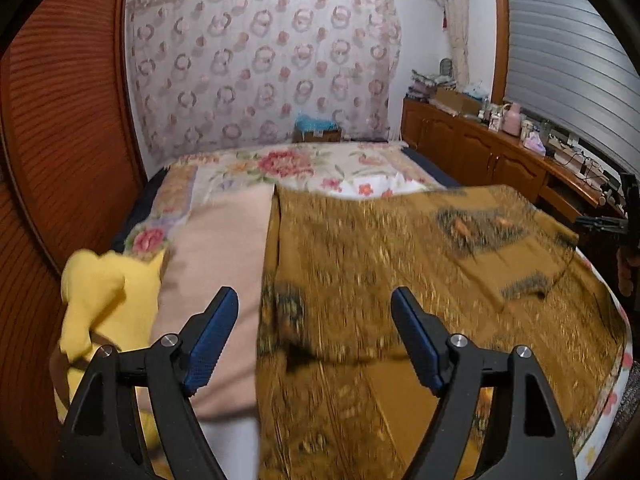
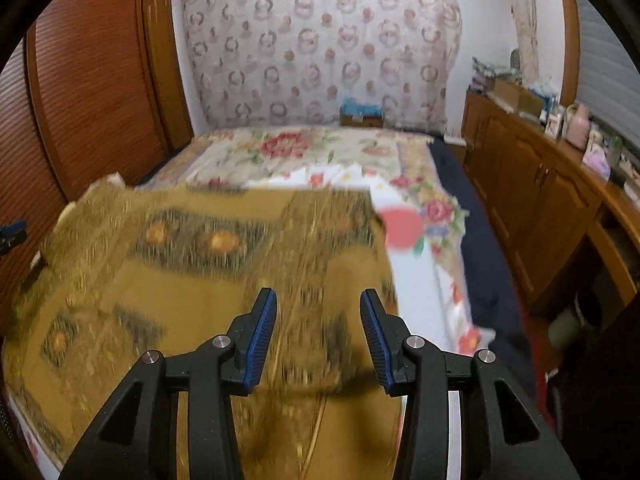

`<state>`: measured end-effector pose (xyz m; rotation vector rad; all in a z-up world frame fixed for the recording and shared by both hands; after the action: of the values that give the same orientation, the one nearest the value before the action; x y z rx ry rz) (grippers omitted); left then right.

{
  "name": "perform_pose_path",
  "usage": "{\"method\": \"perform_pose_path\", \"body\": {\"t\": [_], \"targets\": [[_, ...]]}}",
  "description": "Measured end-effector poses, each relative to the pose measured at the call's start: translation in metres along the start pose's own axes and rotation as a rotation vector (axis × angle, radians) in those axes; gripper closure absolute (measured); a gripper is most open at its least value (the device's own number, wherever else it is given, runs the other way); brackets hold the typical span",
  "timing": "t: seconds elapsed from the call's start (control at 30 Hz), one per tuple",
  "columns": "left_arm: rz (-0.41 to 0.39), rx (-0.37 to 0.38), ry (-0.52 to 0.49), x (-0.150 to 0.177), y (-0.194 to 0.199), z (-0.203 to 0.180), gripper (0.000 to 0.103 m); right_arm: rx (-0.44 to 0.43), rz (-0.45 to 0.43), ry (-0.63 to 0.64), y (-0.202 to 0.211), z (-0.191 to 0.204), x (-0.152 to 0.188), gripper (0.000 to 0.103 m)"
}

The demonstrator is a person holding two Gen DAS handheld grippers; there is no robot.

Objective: Fold small clothes
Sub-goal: 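Grasp the folded shirt's edge with both tools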

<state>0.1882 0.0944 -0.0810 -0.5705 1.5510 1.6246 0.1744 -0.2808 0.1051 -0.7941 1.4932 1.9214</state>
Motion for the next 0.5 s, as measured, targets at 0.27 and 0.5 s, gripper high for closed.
{"method": "perform_pose_path", "body": {"t": [0.27, 0.5], "targets": [[0.044, 0.017, 0.010, 0.022, 0.001, -0.005, 0.024, 0.070, 0.041, -0.039, 0.003, -0.022, -0.008, 0.058], [0.056, 0.028, -0.006, 0.026, -0.002, -0.009, 0.042, 0.073, 0.065, -0.086, 0.005, -0.028, -0.021, 0.058]]}}
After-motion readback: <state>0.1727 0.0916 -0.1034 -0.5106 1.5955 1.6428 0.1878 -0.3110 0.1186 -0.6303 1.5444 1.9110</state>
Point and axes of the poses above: each gripper's, at about its wrist camera, not at the fingertips, and y roughly against the way its jaws point, z to its left, x to its underside, the point moved 7 cm from there along -y, roughly the way its jaws point, and after that the axes turned 13 degrees about -y, right-handed, at the moved point
